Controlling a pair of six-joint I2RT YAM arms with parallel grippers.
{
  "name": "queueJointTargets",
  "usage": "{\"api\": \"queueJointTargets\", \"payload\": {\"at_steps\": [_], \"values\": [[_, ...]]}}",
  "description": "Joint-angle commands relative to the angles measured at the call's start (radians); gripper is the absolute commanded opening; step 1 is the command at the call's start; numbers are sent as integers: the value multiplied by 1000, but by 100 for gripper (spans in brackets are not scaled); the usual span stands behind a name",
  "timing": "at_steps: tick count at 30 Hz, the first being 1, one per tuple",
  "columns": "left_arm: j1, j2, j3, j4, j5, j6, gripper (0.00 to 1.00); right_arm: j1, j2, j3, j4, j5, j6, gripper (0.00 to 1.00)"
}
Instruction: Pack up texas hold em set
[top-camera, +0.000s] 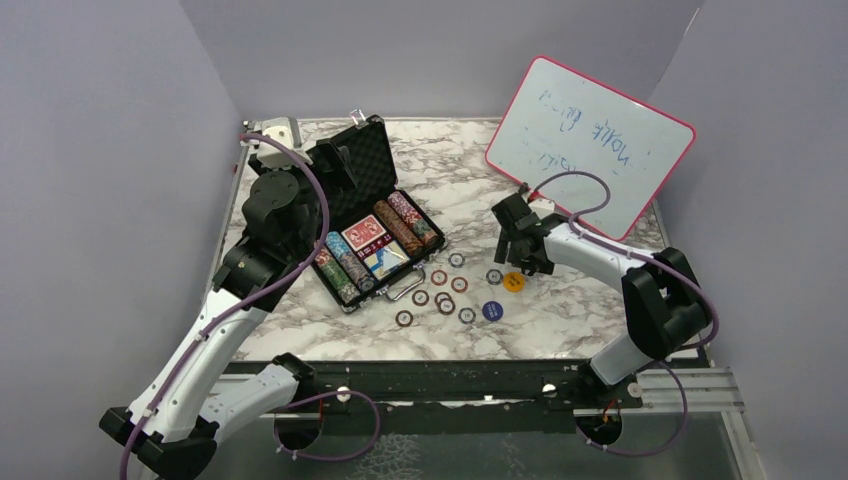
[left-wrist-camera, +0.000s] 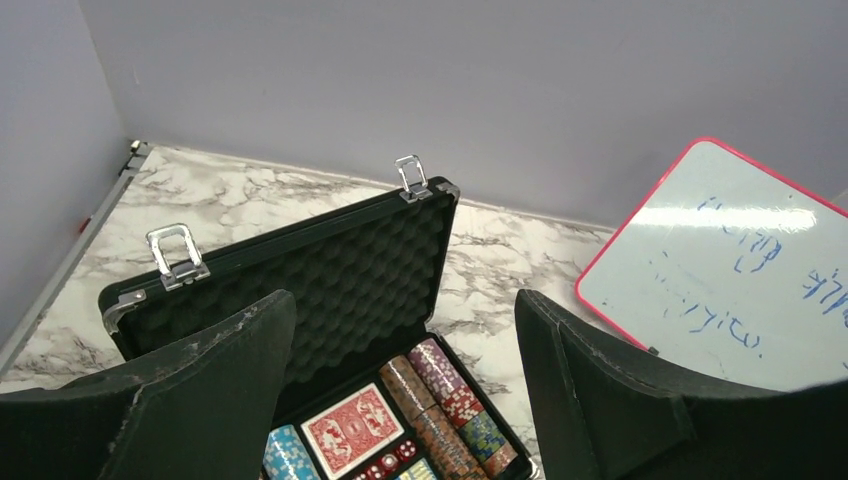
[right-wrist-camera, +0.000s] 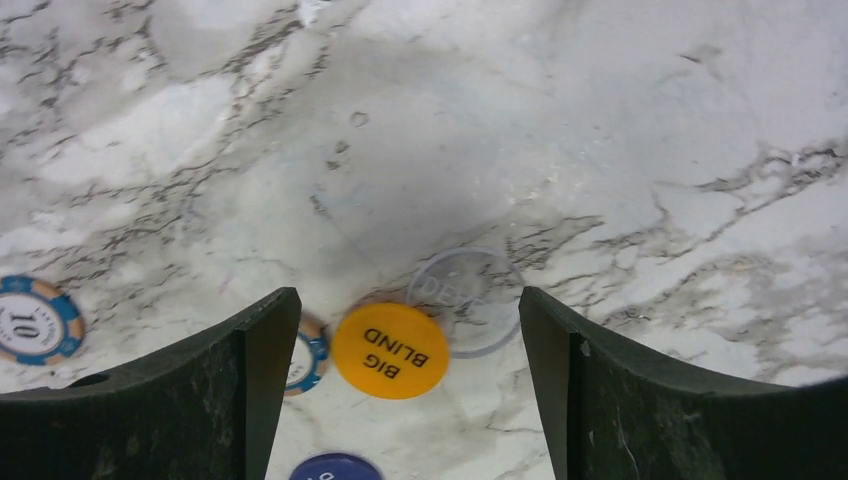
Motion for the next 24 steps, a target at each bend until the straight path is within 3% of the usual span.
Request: {"api": "queueJointTargets", "payload": {"at_steps": [1,10,16,20,24], "values": [[2,-10,-10,-6,25,-24,83,-41,-23,-36,-45,60,90,84],[2,-29,-22,-15,9,-30,83,-74,-17,-73,-85,36,165,84],[2,-40,-28,-17,-6,-33,83,-85,-49,-166,-33,-63,240,84],[2,-37,-22,-21,0,-32,83,-86,-56,-181,-43,-88,301,71],[2,-37,-24,-24,-1,-36,83,-85,-57,-194,-11,-73,285,65]]}}
